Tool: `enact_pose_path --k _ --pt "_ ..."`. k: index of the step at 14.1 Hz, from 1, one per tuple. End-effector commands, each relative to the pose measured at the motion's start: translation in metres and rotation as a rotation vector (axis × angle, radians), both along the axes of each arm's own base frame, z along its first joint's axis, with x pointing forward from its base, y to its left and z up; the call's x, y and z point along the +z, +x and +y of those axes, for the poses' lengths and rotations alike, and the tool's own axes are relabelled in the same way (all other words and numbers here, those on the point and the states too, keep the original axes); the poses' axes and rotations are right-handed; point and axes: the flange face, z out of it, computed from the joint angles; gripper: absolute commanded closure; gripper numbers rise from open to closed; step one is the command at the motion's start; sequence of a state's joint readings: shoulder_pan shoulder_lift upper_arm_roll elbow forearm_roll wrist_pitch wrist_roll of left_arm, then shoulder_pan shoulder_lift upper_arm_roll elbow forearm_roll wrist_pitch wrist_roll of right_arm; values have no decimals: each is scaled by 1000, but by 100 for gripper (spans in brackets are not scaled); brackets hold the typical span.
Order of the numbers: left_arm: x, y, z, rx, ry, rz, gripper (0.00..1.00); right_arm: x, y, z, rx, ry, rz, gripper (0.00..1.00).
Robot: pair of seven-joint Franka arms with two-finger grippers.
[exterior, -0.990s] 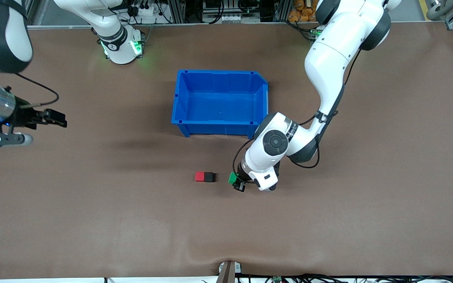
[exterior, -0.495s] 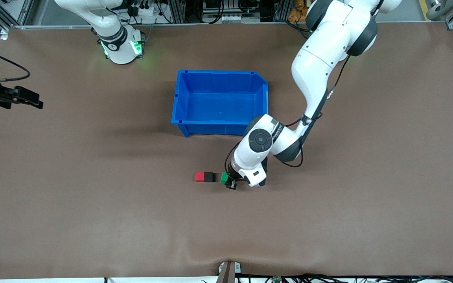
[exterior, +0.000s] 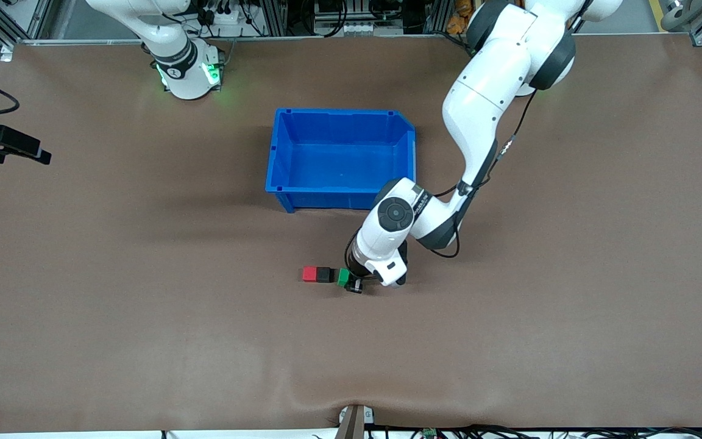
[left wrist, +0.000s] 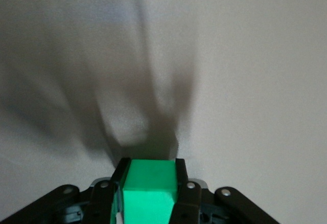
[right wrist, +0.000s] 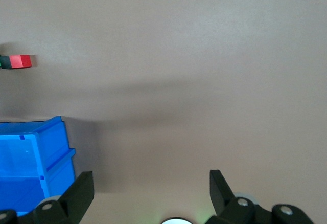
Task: Attach green and red cubes to black cube
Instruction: 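Lower the green cube against the black cube and open the left gripper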
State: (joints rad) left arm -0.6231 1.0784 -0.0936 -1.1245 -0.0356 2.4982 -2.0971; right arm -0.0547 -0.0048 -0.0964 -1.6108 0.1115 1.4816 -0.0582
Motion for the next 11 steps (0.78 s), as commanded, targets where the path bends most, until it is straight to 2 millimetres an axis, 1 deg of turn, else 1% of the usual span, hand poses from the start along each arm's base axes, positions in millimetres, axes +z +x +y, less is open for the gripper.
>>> enact_pose_path --k 1,2,4,5,6,7,8,9,10,11 --pt "-3 2 -8 70 -18 -13 100 5 -7 15 19 9 21 0" --pt "-4 1 -9 90 -22 -5 100 5 -8 23 34 1 24 0" --pt "-6 -7 -17 110 -27 5 100 10 -11 24 24 -40 19 0" --pt "-6 -7 -18 115 -30 6 100 11 -11 28 30 -50 20 0" --pt "-8 -8 -19 116 -32 5 100 13 -11 34 11 -55 20 0" --pt "-12 -14 -25 112 -33 6 100 15 -10 42 -40 -62 23 0" --pt "-12 -14 -25 116 -32 6 100 20 -9 53 -61 -66 14 0" --pt "-12 -16 -27 118 -31 10 100 30 -9 58 -61 -68 -4 0" --pt "-11 -18 -29 115 -30 11 100 50 -8 56 -51 -56 -34 0" --pt "-11 -18 -28 116 -28 11 100 58 -9 50 -51 -47 -18 0"
